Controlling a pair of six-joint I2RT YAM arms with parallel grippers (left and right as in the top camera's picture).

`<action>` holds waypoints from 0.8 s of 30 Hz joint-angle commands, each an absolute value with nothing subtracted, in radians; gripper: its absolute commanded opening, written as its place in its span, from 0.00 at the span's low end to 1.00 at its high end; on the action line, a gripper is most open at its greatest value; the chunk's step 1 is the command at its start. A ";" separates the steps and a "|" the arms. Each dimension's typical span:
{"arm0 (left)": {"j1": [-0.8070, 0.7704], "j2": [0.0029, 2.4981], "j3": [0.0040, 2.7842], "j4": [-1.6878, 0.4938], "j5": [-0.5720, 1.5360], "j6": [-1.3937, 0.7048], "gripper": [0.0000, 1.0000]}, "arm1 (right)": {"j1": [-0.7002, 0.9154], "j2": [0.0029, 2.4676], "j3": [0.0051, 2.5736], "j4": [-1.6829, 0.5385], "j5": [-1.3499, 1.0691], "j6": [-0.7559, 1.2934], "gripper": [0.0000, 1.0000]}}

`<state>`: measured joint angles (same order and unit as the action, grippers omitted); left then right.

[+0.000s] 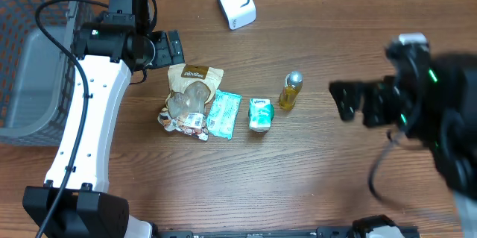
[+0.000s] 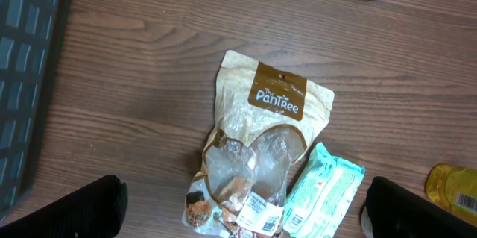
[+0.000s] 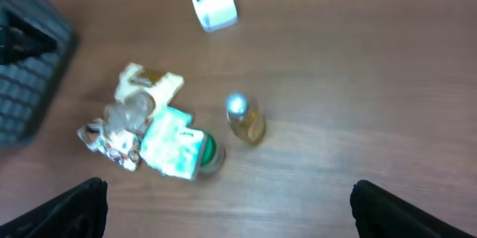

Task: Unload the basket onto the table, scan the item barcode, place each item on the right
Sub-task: 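Swing the right gripper over the yellow Vim bottle and lower onto it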

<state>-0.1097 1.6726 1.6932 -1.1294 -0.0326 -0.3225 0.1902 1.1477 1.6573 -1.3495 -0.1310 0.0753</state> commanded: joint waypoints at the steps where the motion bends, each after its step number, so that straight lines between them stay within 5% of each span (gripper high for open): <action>1: -0.112 1.676 1.702 -1.126 -0.025 -0.329 0.99 | 0.187 1.256 1.692 -1.377 -0.166 0.079 1.00; 24: -0.112 1.676 1.702 -1.126 -0.025 -0.329 1.00 | 0.203 1.797 1.690 -1.264 -0.244 0.237 1.00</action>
